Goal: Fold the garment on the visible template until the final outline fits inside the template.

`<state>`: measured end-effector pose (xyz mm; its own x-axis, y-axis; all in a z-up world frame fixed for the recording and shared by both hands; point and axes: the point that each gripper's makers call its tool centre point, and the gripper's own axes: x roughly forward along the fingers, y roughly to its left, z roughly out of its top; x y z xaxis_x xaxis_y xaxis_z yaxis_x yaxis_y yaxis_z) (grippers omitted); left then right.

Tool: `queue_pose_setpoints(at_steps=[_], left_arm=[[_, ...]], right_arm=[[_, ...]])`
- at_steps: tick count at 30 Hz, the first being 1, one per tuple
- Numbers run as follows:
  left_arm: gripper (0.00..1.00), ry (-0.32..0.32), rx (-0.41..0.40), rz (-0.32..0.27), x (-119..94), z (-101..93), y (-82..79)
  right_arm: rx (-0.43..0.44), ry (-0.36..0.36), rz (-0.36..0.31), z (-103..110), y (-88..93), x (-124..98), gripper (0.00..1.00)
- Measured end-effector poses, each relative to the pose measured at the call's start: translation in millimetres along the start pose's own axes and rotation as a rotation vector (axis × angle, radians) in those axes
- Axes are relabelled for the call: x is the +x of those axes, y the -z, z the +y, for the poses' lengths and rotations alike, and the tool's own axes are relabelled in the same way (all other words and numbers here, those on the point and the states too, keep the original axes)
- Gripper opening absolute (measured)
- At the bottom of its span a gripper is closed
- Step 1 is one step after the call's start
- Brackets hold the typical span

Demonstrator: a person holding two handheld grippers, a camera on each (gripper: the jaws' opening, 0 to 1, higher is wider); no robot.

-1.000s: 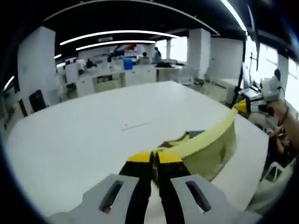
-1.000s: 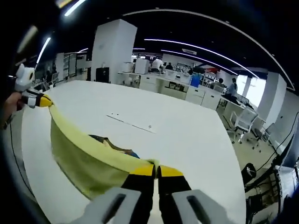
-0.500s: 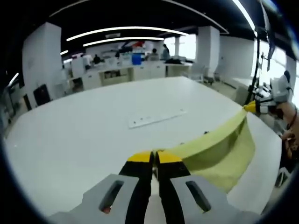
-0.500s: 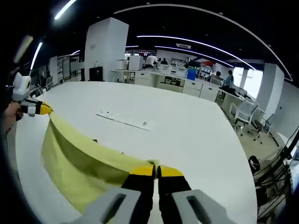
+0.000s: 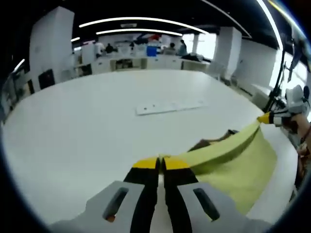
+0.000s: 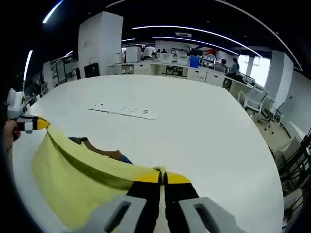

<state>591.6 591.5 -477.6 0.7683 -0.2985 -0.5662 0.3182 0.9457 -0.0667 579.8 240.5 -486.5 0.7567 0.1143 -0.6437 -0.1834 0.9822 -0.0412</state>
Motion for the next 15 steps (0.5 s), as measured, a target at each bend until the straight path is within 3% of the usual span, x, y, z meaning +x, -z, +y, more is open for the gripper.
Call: queue_pose_setpoints(at_steps=[7, 15], left_arm=[[0.0, -0.024, -0.016, 0.027, 11.6, 8.0, 17.9], [0.0, -0.044, -0.004, 0.028, 13.4, 9.5, 24.7]], right_arm=[[0.051, 0.005, 0.031, 1.5, 14.6, 14.1, 0.0], [0.098, -0.003, 0.03, 1.4, 21.2, 20.4, 0.0]])
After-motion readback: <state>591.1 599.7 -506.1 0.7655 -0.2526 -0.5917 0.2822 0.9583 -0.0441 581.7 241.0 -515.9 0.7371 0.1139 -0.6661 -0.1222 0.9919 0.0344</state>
